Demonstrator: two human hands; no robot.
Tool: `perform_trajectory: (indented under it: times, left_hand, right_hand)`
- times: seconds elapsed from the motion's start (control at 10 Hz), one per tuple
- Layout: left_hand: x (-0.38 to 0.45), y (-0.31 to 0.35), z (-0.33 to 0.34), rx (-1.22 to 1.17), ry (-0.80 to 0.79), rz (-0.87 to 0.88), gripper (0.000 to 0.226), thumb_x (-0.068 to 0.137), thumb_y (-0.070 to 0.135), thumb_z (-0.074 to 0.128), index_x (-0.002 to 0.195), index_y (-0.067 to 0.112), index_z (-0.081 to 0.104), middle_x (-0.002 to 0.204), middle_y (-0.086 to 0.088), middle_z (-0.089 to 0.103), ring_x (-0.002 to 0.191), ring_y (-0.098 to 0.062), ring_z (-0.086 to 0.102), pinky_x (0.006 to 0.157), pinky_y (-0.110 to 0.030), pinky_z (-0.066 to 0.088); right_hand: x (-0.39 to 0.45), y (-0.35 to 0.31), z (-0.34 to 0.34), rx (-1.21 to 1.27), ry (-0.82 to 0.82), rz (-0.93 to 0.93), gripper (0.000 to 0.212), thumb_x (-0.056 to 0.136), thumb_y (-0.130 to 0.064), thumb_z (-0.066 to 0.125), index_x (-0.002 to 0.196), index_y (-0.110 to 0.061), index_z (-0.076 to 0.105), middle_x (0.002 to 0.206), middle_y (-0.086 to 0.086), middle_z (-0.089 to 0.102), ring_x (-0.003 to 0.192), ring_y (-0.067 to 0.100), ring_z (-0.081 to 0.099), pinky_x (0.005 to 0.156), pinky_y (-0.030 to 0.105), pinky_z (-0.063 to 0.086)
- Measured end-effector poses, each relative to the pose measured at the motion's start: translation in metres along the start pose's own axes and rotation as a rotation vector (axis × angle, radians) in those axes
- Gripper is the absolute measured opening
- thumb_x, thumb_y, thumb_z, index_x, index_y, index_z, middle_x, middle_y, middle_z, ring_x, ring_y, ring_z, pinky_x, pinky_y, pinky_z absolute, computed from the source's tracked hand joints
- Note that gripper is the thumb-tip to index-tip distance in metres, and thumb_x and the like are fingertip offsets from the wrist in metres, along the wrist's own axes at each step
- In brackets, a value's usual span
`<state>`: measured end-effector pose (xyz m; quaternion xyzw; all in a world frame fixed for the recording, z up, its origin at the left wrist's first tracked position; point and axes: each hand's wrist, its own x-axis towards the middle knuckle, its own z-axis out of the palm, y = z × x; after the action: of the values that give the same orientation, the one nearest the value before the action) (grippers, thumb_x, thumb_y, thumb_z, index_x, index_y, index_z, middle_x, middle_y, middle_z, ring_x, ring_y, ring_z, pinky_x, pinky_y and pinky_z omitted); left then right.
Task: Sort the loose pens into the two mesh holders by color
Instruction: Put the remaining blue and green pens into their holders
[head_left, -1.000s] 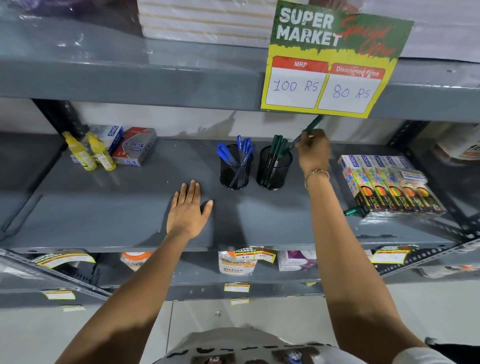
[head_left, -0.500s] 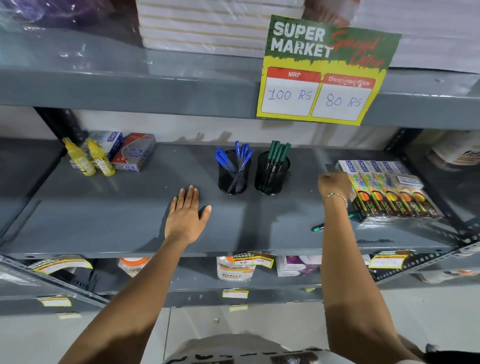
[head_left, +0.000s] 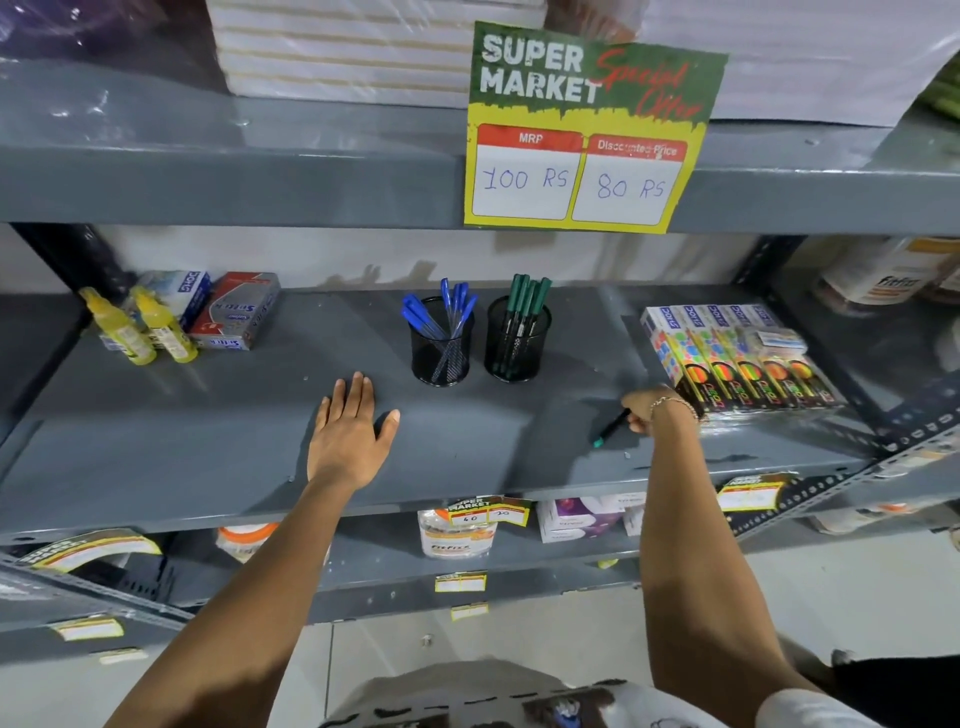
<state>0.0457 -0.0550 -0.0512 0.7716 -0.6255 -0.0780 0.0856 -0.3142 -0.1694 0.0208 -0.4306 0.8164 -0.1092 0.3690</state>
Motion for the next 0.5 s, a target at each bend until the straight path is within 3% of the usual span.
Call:
perform_trajectory:
  times: [0.1, 0.2, 0.3, 0.4, 0.5]
  left_hand:
    - [0.000, 0.000, 0.000, 0.003, 0.000, -0.001, 0.072, 0.098, 0.054, 0.019, 0.154, 0.010, 0.006, 0.164, -0.004, 0.003, 0.150, -0.023, -0.003, 0.122, -0.038, -0.001]
    - [-0.001, 0.000, -0.001, -0.001, 0.001, 0.002, 0.072, 0.098, 0.054, 0.021, 0.153, 0.009, 0.008, 0.163, -0.005, 0.005, 0.150, -0.024, -0.001, 0.122, -0.038, 0.000]
    - [-0.001, -0.001, -0.001, 0.001, 0.008, -0.002, 0.073, 0.098, 0.055, 0.020, 0.154, 0.010, 0.009, 0.164, -0.004, 0.005, 0.150, -0.023, -0.001, 0.122, -0.037, 0.001]
    - [-0.001, -0.001, -0.001, 0.004, 0.005, -0.006, 0.073, 0.098, 0.055, 0.020, 0.154, 0.010, 0.008, 0.164, -0.004, 0.005, 0.150, -0.022, -0.001, 0.122, -0.036, 0.000]
    - [0.000, -0.001, 0.000, 0.007, 0.009, -0.007, 0.073, 0.098, 0.055, 0.019, 0.154, 0.011, 0.008, 0.164, -0.003, 0.004, 0.150, -0.022, -0.002, 0.121, -0.035, -0.002]
  right_hand:
    - [-0.009, -0.019, 0.004, 0.042, 0.088, -0.154, 0.036, 0.090, -0.033, 0.049, 0.102, -0.002, 0.063, 0.089, 0.015, 0.070, 0.081, 0.029, 0.066, 0.068, 0.029, 0.045]
    - [-0.034, -0.052, 0.002, 0.152, 0.307, -0.296, 0.044, 0.096, -0.039, 0.043, 0.109, -0.002, 0.061, 0.111, 0.021, 0.066, 0.106, 0.037, 0.060, 0.084, 0.037, 0.047]
    - [-0.050, -0.079, 0.004, 0.244, 0.493, -0.534, 0.040, 0.101, -0.036, 0.037, 0.107, -0.001, 0.057, 0.103, 0.024, 0.068, 0.100, 0.040, 0.061, 0.074, 0.037, 0.046]
    - [-0.056, -0.094, 0.013, 0.217, 0.563, -0.671, 0.037, 0.102, -0.032, 0.038, 0.105, 0.000, 0.055, 0.093, 0.025, 0.069, 0.089, 0.043, 0.063, 0.060, 0.035, 0.038]
    - [-0.057, -0.096, 0.025, 0.155, 0.510, -0.712, 0.037, 0.102, -0.030, 0.038, 0.102, 0.002, 0.055, 0.093, 0.026, 0.067, 0.087, 0.043, 0.062, 0.057, 0.030, 0.031]
